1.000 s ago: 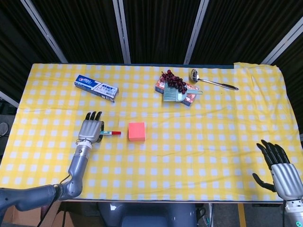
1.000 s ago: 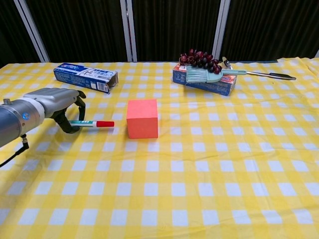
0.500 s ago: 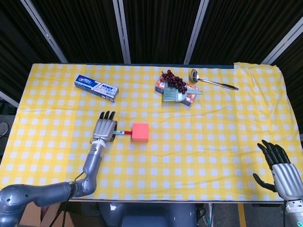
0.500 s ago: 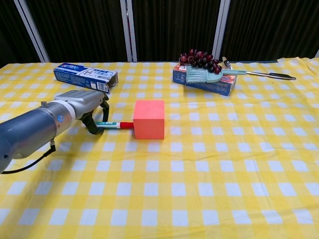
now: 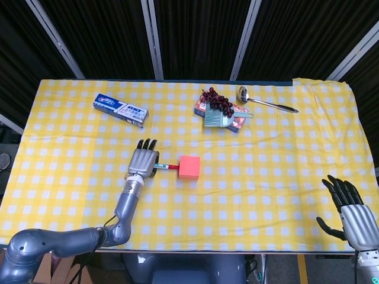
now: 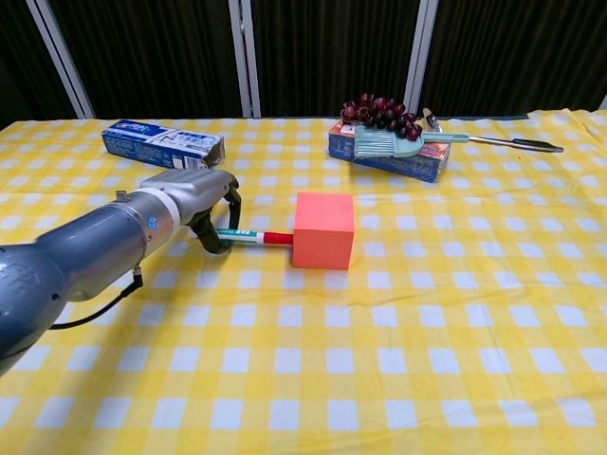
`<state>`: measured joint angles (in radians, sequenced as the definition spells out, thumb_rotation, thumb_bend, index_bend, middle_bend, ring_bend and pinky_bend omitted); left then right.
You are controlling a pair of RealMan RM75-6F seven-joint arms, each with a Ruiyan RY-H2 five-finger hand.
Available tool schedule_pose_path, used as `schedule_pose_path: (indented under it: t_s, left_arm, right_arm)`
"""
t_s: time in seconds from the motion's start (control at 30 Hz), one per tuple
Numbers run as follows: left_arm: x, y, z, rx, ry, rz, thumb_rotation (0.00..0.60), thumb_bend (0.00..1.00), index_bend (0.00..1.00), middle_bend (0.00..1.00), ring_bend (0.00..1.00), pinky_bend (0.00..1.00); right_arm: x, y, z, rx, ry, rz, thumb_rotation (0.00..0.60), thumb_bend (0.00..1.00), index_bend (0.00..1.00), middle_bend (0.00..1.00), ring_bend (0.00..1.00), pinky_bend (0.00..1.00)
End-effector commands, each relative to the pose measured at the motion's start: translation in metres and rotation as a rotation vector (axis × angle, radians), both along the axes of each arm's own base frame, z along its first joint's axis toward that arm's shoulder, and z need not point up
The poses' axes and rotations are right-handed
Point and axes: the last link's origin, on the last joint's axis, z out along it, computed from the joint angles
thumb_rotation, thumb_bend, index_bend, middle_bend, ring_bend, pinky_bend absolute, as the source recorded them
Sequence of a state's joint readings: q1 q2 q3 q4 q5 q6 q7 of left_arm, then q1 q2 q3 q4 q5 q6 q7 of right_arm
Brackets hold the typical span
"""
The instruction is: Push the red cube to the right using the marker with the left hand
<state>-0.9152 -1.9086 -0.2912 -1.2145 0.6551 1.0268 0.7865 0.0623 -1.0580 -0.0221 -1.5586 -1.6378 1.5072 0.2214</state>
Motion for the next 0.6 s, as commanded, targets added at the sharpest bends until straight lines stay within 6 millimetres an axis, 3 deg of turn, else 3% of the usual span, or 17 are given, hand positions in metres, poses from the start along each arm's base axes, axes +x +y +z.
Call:
schedule_pose_path:
  t_s: [0.03, 0.6]
  left_arm:
    - [0.006, -0.001, -0.003, -0.004, -0.007, -0.007, 0.6, 0.44, 0.57, 0.06, 0.0, 0.02]
    - [0.043, -0.004, -0.024, -0.015, -0.024, -0.05, 0.6, 0.44, 0.57, 0.06, 0.0, 0.02]
  right_arm:
    - [0.0, 0.0, 0.0, -0.001, -0.001, 0.0, 0.6, 0.34, 0.0, 0.0, 0.0, 0.04]
    - [0.0, 0.0, 0.0, 0.005, -0.008, 0.0, 0.6, 0.34, 0.0, 0.0, 0.0, 0.05]
